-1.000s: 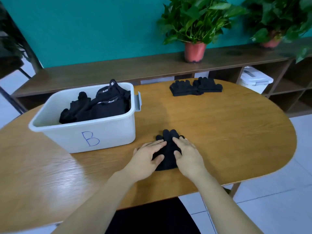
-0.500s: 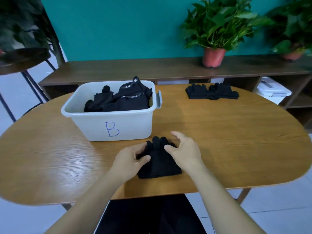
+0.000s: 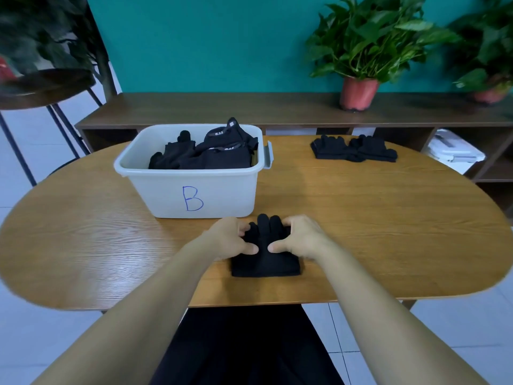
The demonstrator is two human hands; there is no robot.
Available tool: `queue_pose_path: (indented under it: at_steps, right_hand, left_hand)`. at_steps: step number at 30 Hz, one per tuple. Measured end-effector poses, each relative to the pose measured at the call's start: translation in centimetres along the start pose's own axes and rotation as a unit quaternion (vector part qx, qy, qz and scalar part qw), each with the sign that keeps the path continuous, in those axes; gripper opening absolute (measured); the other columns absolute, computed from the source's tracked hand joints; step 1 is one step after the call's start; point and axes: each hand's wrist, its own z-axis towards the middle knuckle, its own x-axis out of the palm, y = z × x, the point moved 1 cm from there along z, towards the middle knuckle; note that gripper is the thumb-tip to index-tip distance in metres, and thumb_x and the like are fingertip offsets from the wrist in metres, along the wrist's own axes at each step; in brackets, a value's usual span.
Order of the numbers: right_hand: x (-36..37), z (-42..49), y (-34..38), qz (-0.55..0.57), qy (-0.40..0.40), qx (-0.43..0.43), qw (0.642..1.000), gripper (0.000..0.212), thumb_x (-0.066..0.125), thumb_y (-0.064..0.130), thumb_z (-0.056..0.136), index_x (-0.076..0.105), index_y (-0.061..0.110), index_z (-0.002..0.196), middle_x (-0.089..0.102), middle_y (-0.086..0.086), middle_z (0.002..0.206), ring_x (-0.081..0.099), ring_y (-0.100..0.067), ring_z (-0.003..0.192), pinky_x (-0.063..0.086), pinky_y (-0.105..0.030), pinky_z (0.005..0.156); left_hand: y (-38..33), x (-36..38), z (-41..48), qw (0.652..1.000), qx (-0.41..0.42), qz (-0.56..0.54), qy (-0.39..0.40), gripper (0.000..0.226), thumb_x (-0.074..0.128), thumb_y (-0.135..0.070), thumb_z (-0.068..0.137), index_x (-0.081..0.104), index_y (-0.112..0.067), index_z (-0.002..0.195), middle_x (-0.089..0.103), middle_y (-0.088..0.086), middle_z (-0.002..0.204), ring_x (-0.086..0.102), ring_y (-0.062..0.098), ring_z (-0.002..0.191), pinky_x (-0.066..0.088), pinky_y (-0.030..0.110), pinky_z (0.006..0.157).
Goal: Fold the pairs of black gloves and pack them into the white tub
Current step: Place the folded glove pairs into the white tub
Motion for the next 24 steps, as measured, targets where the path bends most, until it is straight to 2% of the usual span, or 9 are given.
queue_pose_path:
  at_steps: [4,11,14,16,18,21,23,24]
  right_hand:
    - [0.1,0.0,0.3,-0.015,0.0,0.017,1.0,0.07,0.085,0.038,0.071,0.057,0.012,0.13,0.055,-0.002,0.13,0.056,-0.025,0.115,0.05,-0.042,0.096]
    - [0.6,-0.4,0.6,-0.013,-0.001,0.017,1.0,0.053,0.081,0.03,0.079,0.06,0.01,0.123,0.064,-0.005,0.12,0.061,-0.024,0.107,0.052,-0.038,0.092]
    - [0.6,-0.3,0.5,-0.003,0.002,0.017,1.0,0.029,0.082,0.029,0.078,0.06,0.014,0.089,0.064,-0.002,0.094,0.063,-0.022,0.09,0.054,-0.037,0.081]
    - [0.6,-0.2,0.3,0.02,0.002,0.014,1.0,0.033,0.083,0.03,0.076,0.053,0.016,0.079,0.06,0.001,0.084,0.06,-0.021,0.082,0.05,-0.035,0.072]
    - [0.5,0.0,-0.1,0.053,0.001,0.006,0.999,0.034,0.085,0.03,0.072,0.057,0.015,0.084,0.061,0.003,0.085,0.061,-0.021,0.084,0.051,-0.036,0.076]
    - [0.1,0.2,-0.5,0.122,0.009,0.005,0.993,0.032,0.086,0.024,0.067,0.068,0.011,0.09,0.072,-0.003,0.09,0.068,-0.023,0.089,0.055,-0.045,0.088]
    - [-0.2,0.1,-0.5,0.152,0.025,0.004,0.988,0.031,0.085,0.017,0.07,0.069,0.01,0.096,0.073,-0.005,0.095,0.069,-0.023,0.091,0.056,-0.042,0.085]
    - [-0.3,0.0,-0.6,0.17,0.036,0.004,0.985,0.032,0.084,0.014,0.073,0.068,0.009,0.1,0.072,-0.005,0.097,0.069,-0.021,0.091,0.057,-0.037,0.077]
  left_hand:
    - [-0.2,0.1,0.1,1.0,-0.005,0.024,-0.008,0.071,0.083,-0.023,0.078,0.052,-0.015,0.142,0.055,-0.001,0.144,0.048,0.018,0.135,0.031,0.048,0.116]
    - [-0.5,0.4,0.1,0.999,-0.021,-0.03,0.007,0.06,0.08,-0.013,0.081,0.057,-0.006,0.137,0.06,0.005,0.137,0.055,0.023,0.127,0.042,0.042,0.111]
    - [-0.6,0.4,0.0,0.999,-0.017,-0.034,0.014,0.062,0.078,-0.013,0.083,0.054,-0.007,0.14,0.057,0.004,0.141,0.052,0.024,0.13,0.04,0.042,0.112]
    - [-0.7,0.3,0.0,0.999,-0.01,-0.034,0.015,0.058,0.077,-0.014,0.084,0.056,-0.008,0.138,0.057,0.004,0.14,0.052,0.023,0.129,0.041,0.041,0.111]
    - [-0.7,-0.2,-0.1,0.999,-0.007,-0.046,0.025,0.055,0.076,-0.014,0.085,0.057,-0.01,0.137,0.055,0.005,0.142,0.051,0.021,0.13,0.04,0.036,0.109]
    - [-0.7,-0.8,-0.1,0.997,-0.006,-0.068,0.045,0.055,0.075,-0.017,0.087,0.054,-0.012,0.137,0.049,0.003,0.147,0.045,0.019,0.136,0.034,0.029,0.103]
    - [-0.7,-0.9,-0.3,0.995,-0.007,-0.082,0.053,0.053,0.076,-0.02,0.087,0.055,-0.014,0.135,0.049,0.0,0.146,0.044,0.017,0.135,0.033,0.028,0.102]
    - [-0.8,-1.0,-0.4,0.994,-0.007,-0.088,0.058,0.052,0.076,-0.022,0.086,0.057,-0.015,0.134,0.05,-0.001,0.145,0.044,0.016,0.134,0.033,0.028,0.104]
